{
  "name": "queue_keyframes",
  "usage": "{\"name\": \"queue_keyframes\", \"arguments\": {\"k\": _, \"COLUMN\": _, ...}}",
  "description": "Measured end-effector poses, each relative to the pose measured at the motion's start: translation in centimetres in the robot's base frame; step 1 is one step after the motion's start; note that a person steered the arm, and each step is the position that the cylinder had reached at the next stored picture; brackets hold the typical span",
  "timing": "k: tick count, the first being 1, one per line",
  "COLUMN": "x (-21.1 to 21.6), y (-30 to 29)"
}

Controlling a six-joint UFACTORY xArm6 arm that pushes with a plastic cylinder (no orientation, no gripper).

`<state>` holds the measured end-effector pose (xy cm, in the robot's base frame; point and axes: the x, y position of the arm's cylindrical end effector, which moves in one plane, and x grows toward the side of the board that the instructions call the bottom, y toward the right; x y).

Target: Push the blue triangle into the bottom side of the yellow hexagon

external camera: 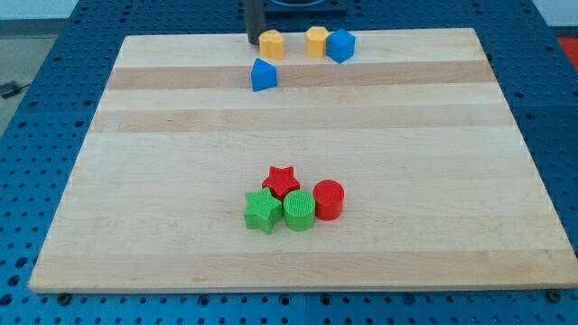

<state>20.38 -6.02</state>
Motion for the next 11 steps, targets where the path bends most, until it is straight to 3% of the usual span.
{"name": "queue_keyframes", "arguments": {"k": 2, "x": 0.0, "y": 1.8}}
{"name": "queue_keyframes", "arguments": {"k": 3, "x": -1.1, "y": -4.0}}
{"name": "queue_keyframes", "arguments": {"k": 4, "x": 2.9, "y": -8.3}}
{"name": "queue_keyframes", "arguments": {"k": 5, "x": 8.1, "y": -8.3}}
{"name": "queue_keyframes", "arguments": {"k": 6, "x": 10.8, "y": -3.6}}
{"name": "queue_keyframes", "arguments": {"k": 8, "x": 10.0, "y": 4.5}}
{"name": "queue_keyframes", "arguments": {"k": 11, "x": 7.3, "y": 7.8}}
